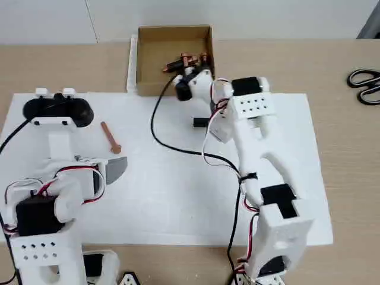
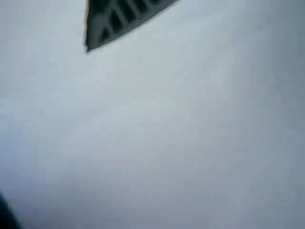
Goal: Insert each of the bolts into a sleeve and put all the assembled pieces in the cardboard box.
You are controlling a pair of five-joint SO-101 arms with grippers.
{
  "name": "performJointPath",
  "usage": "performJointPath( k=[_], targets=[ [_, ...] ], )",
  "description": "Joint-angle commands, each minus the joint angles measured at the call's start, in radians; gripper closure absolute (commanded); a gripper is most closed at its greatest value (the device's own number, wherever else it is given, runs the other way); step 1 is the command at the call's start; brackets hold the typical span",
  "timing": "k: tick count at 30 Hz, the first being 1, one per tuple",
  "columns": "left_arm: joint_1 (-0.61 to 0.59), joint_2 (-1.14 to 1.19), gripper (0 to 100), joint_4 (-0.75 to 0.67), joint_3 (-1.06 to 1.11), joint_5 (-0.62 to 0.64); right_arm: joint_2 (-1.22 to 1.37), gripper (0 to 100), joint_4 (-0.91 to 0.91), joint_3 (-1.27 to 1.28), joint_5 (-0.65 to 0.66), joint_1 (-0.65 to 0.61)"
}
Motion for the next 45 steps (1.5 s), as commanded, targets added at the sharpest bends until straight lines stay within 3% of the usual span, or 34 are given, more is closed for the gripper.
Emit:
performJointPath(
  k=[1,4,15,23,39,45],
  targets=[
    [-0.009,-0.006,68,0.006,-0.002,-0.009,0.024,72.7,-0.062,-0.066,0.08,-0.013],
    [-0.011,-0.006,68,0.006,-0.002,-0.009,0.068,65.8,-0.07,-0.114,0.101,-0.021],
    [-0.011,-0.006,68,0.006,-0.002,-0.009,0.375,65.6,-0.061,-0.416,0.1,-0.07],
    [-0.011,-0.006,68,0.006,-0.002,-0.009,0.47,65.7,-0.061,-0.465,0.098,-0.076],
    [-0.011,-0.006,68,0.006,-0.002,-0.009,0.513,70.7,-0.035,-0.465,0.101,-0.07],
    [-0.011,-0.006,68,0.006,-0.002,-0.009,0.513,81.0,-0.031,-0.465,0.1,-0.068]
  ],
)
